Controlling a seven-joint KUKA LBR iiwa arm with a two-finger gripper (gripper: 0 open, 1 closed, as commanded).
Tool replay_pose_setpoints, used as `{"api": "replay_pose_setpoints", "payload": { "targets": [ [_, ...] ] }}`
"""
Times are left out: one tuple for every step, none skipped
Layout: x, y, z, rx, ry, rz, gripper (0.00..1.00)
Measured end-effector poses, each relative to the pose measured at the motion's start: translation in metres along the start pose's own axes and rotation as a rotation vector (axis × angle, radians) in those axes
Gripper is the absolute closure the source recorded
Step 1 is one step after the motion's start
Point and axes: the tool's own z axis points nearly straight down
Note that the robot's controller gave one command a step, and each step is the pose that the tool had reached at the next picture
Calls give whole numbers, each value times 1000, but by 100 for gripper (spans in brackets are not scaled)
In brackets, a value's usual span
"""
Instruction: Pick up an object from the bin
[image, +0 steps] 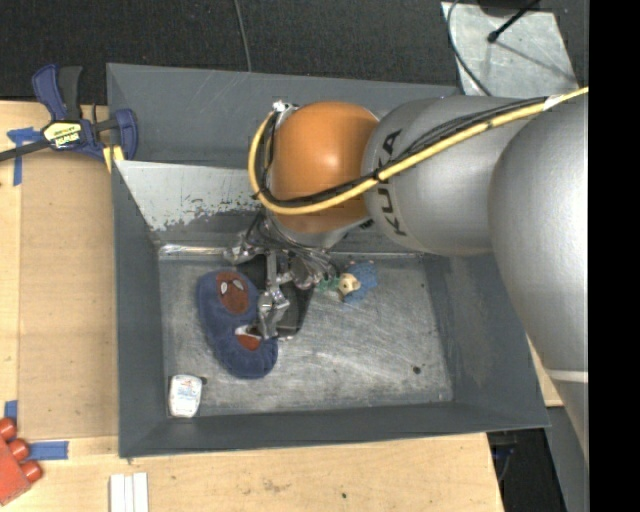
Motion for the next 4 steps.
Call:
{"api": "replay_pose_setpoints", "payload": {
  "targets": [
    [63, -10, -8, 3, 3, -139, 0],
    [39, -78, -3, 2, -3, -426, 0],
    [10, -50, 42, 8, 7, -836, 0],
    [73, -58, 42, 10, -16, -973, 0]
  ]
}}
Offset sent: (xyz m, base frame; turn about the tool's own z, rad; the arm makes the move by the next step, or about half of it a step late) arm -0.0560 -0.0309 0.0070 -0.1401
